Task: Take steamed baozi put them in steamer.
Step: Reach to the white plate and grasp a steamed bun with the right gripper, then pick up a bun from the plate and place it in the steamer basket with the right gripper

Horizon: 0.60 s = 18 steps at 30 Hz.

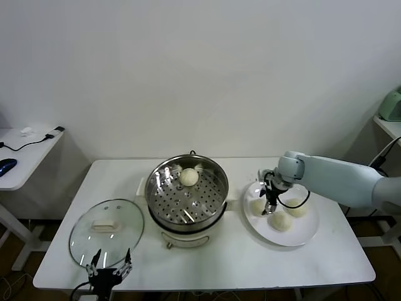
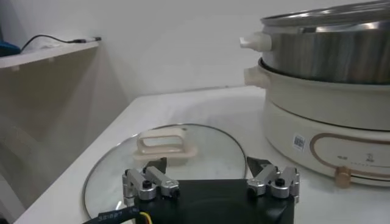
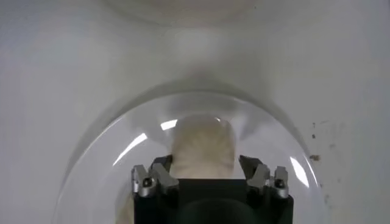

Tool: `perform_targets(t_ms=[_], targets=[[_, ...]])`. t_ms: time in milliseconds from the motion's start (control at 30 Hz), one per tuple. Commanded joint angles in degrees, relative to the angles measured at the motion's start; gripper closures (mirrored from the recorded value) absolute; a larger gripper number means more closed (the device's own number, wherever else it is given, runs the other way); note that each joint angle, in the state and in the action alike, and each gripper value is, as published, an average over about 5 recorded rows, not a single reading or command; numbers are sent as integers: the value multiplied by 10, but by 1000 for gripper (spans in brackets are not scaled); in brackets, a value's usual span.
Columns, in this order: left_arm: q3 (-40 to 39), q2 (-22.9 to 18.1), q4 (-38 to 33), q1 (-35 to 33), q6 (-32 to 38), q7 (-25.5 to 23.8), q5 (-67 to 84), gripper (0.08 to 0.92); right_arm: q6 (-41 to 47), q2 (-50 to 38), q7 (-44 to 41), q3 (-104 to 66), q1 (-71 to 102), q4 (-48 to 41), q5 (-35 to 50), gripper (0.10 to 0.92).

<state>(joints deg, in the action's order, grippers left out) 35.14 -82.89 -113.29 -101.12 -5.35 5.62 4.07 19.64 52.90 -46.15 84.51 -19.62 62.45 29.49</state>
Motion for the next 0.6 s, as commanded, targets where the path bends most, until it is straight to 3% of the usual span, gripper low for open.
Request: perform_targets(t_ms=[33,367,600], targets=[[0,1,0,0,-1,0,0,177,3,10,-6,-13,14,-25,-5,407],[-2,1,-9,-4,-5,1,-2,177,-19,-17,-48,25,-117,35,39,431],[-4,2,-22,-7,-11,0,-4,177,-26,8,-88,143,-357,92,161,431]])
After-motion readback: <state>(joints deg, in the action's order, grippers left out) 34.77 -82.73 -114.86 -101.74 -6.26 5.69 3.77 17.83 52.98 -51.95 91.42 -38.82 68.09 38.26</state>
